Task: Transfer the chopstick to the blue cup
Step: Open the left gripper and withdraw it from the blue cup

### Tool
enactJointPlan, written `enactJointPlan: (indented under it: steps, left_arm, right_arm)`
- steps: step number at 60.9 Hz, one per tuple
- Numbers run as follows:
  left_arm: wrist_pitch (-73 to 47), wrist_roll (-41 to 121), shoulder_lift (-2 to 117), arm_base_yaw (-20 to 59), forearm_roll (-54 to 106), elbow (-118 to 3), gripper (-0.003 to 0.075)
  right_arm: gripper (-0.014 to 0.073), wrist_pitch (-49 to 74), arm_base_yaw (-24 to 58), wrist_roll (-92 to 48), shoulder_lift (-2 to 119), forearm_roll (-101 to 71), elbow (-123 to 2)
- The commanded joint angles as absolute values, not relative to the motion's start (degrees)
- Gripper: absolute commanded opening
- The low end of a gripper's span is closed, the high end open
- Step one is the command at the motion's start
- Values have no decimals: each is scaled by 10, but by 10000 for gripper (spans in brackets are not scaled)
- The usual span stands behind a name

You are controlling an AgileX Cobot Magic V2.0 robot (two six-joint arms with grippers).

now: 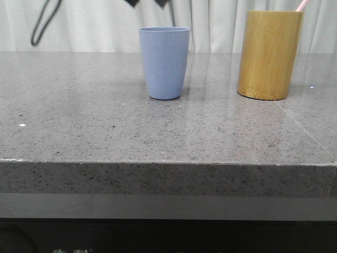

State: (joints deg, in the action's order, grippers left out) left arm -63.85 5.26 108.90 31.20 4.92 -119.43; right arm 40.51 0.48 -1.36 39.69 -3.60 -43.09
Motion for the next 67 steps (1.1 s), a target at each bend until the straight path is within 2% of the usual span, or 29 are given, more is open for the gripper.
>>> enactJointPlan:
  steps: [1,16,29,38,50,67]
  left_arm:
    - [-600,49,1012,314,71,-1191,388]
    - [-514,58,851,315,75,-1003,388]
    - [-444,64,704,315,75,-802,388]
    - [-438,64,629,315,75,-712,388]
    - [-439,64,552,315,76,-644,388]
    - [-439,64,517,315,76,-629,388]
  right_arm:
    - [474,366,3,-17,399,-45,-447]
    - [474,348,3,-17,403,-78,-447]
    - [474,284,3,-17,462,-145,-468]
    - [474,238,3,-17,530,-194,-509]
    - [474,182,3,-17,635,-231,-581]
    - [474,181,3,-17,765,-260,-702]
